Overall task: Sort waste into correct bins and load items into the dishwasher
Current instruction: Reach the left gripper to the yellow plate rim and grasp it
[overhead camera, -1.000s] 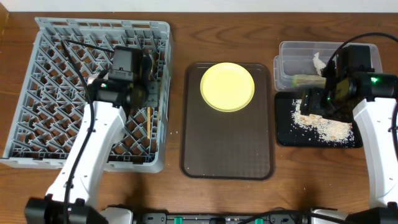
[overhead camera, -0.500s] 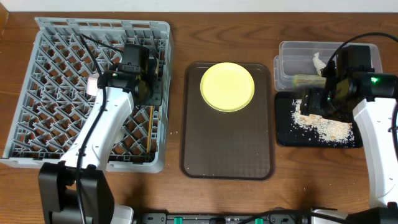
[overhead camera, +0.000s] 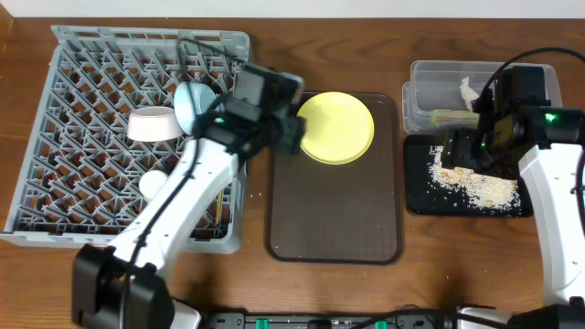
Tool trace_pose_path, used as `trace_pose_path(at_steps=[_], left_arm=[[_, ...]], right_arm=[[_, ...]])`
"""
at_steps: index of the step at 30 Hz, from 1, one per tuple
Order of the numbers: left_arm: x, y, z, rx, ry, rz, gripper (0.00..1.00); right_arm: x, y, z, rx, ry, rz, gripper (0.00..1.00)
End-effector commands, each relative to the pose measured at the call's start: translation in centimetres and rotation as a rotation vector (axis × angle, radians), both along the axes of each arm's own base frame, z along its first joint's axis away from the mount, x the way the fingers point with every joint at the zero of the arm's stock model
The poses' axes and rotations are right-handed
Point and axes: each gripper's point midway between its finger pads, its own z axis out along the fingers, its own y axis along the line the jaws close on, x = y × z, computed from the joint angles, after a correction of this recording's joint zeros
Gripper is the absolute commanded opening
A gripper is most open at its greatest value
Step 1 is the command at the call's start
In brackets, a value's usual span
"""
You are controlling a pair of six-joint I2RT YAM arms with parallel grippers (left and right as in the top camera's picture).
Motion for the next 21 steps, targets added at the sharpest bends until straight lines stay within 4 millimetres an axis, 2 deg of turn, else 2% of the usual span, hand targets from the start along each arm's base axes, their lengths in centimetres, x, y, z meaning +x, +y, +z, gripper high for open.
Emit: trace_pose_path(at_steps=[1, 4, 5, 8, 12, 17, 21], left_arm=[[1.7, -2.9, 1.5, 0.016, -0.055, -0.049, 0.65], [2.4, -5.7, 1.0, 0.012, -0.062, -0.094, 0.75], [2.5, -6.5, 0.6, 0.01, -0.065, -0.107, 0.75], [2.2, -9.1, -1.7, 0.017, -0.052, -0.158, 0.75], [1.0, -11.3, -5.1, 0.049, -0.002, -0.212, 0.75], [-0.6, -12.6, -9.9, 0.111, 0.083, -0.267, 0.75], [-1.7, -12.6, -12.4, 0.149, 0.141, -0.283, 0.76]], right_arm=[[0.3, -0.4, 0.9, -0.011, -0.028, -0.01, 0.8], [0.2, -0.4, 0.9, -0.011, -0.027, -0.01, 0.8], [0.2, -0.4, 0.9, -0.011, -0.027, -0.01, 0.8], [0.2, -0.4, 0.9, -0.011, -0.027, -0.01, 0.8], [0.3, -0.4, 0.9, -0.011, -0.028, -0.01, 0.81], [0.3, -0.4, 0.9, -0.011, -0.028, -0.01, 0.81], [0.3, -0.4, 0.9, -0.011, -0.028, -0.01, 0.8]])
